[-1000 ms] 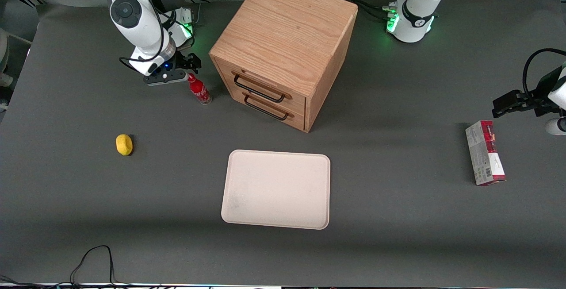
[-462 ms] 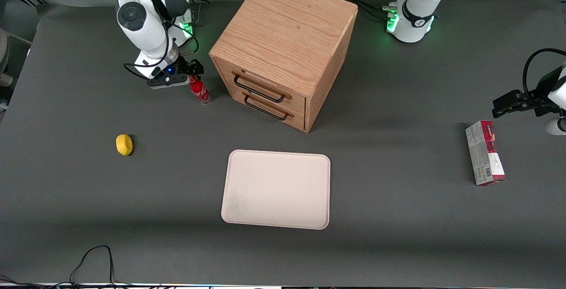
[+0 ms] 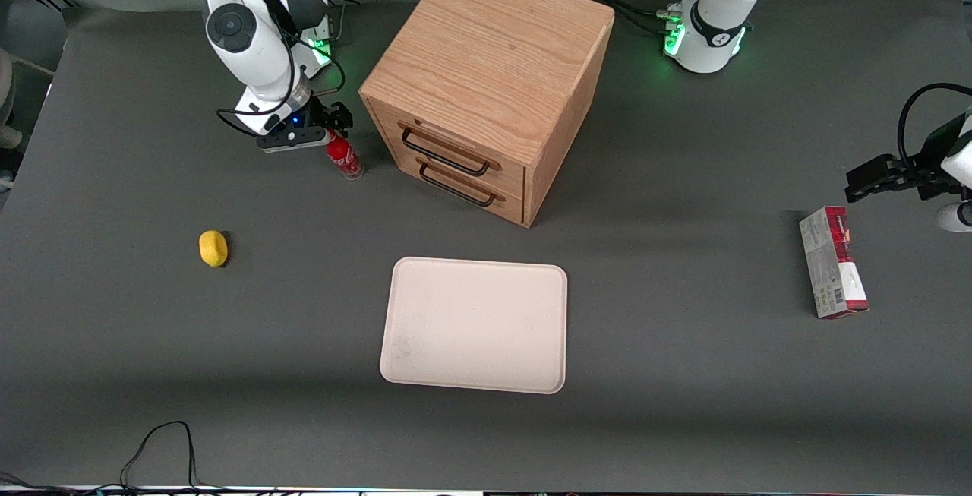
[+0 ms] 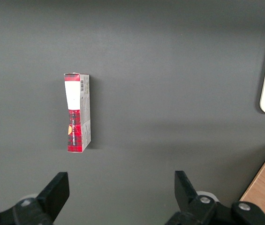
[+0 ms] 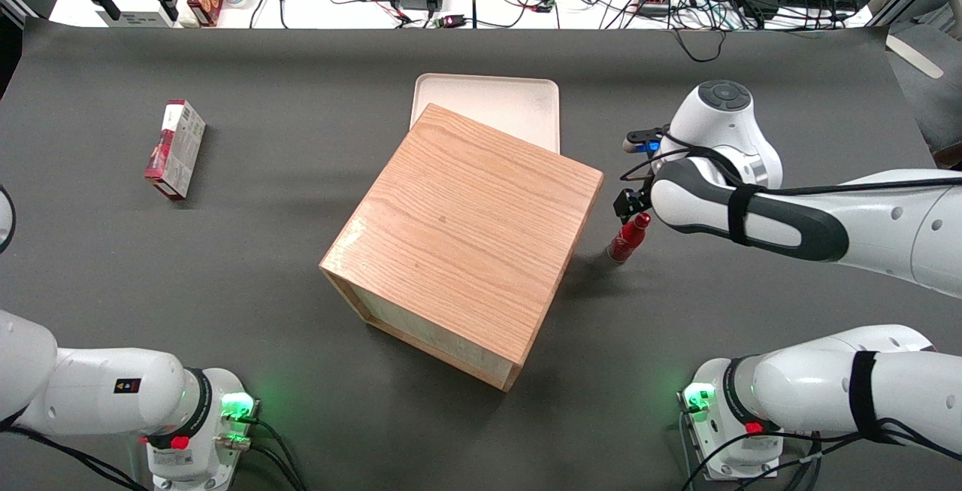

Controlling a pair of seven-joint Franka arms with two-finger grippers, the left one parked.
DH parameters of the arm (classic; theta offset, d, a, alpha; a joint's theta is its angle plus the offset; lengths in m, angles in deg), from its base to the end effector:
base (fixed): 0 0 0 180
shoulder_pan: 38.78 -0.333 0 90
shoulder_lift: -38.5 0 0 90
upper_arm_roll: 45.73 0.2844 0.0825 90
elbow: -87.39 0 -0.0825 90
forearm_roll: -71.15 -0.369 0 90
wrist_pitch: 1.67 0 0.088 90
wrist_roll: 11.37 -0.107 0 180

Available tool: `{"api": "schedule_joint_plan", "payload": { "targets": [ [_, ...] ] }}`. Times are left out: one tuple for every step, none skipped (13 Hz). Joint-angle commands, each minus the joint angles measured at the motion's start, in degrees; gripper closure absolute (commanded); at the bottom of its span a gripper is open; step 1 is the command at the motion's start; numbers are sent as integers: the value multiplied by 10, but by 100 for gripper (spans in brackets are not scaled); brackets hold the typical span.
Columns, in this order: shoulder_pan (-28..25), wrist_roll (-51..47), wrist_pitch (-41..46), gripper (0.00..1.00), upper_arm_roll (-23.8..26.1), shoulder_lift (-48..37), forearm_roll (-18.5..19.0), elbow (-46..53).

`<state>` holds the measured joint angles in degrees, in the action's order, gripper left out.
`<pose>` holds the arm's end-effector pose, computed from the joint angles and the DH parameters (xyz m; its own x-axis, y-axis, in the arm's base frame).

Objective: Place coke bottle on tray
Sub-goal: 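Lower the right gripper around the bottle and close on it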

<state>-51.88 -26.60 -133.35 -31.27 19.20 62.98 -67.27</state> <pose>0.3412 0.1733 0.3079 0.9924 0.0994 -0.0726 0.0998 -0.9950 0.0023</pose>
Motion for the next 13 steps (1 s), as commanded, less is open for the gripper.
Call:
{"api": "schedule_joint_plan", "payload": {
  "targets": [
    [-11,-15,-12,43,-5,2,-11,-3],
    [-11,-15,-12,81,-5,2,-11,-4],
    [-11,-16,-12,100,-5,2,-11,-3],
    [-11,-16,-12,100,-5,2,-11,-3],
    [-11,-22,-12,100,-5,2,-11,-4],
    [-11,-23,-12,100,-5,2,-11,-4],
    [-11,-23,-12,100,-5,2,-11,-3],
    [-11,-23,-11,100,-5,2,-11,-3],
    [-11,-23,-9,100,-5,2,-11,-3],
    [-11,-23,-8,100,-5,1,-11,-3],
    [-11,-23,-6,100,-5,1,-11,-2],
    [-11,-25,-2,100,-5,1,-11,-1],
    [-11,-25,11,100,-5,0,-11,3]
  ]
}}
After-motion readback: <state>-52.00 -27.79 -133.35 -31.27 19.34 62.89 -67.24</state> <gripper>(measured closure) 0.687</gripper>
